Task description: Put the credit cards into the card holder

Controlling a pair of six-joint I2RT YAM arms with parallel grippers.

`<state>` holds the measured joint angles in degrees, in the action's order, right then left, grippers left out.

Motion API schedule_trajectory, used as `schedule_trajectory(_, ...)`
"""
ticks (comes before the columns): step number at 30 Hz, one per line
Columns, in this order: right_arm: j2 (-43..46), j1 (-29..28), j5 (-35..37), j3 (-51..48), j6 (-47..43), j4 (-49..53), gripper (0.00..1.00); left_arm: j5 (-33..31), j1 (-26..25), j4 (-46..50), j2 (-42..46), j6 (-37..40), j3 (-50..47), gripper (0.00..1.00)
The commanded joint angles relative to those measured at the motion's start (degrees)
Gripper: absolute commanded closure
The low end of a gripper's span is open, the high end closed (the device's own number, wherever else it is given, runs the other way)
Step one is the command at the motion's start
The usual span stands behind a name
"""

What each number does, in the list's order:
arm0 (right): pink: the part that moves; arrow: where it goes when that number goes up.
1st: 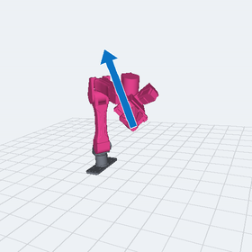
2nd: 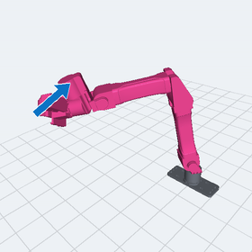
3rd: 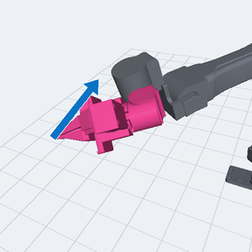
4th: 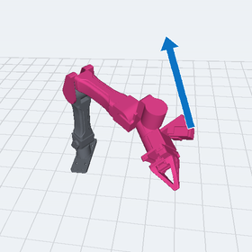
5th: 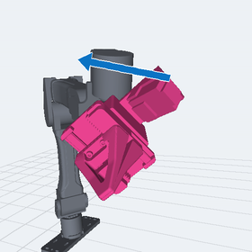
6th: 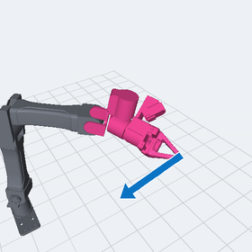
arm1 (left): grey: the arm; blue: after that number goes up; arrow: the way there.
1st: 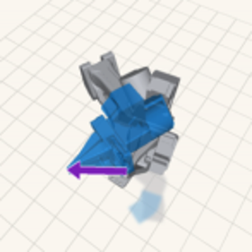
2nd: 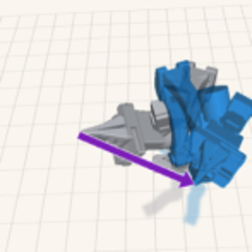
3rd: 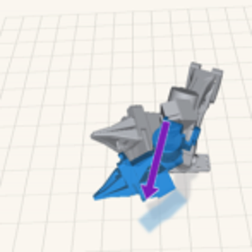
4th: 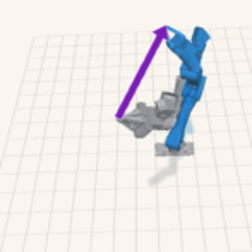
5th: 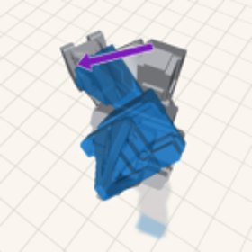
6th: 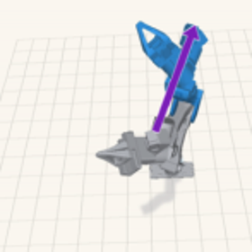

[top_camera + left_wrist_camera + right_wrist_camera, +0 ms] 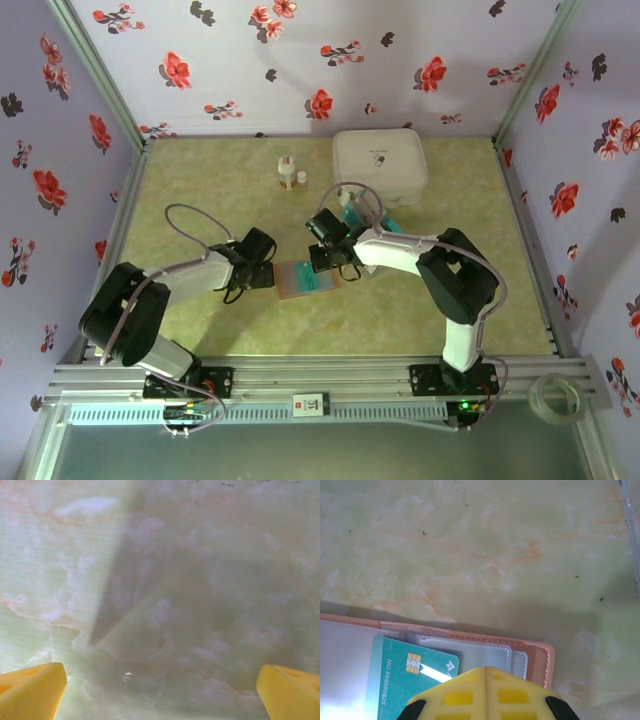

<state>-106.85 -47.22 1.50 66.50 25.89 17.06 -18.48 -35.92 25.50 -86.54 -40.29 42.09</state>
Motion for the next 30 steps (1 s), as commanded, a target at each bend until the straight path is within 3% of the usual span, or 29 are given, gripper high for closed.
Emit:
schedule_trajectory(1, -1.8, 0.0, -0.3, 1.8, -0.9, 1.0, 0.97, -0.6, -0.6, -0.6, -2.1, 0.4, 0.9, 0.00)
schedule_trajectory(30, -4.7, -2.1, -3.2, 4.3, 0.9, -0.2, 0.96, 0.5, -1.4, -1.9, -5.2, 0.7, 2.2, 0.00)
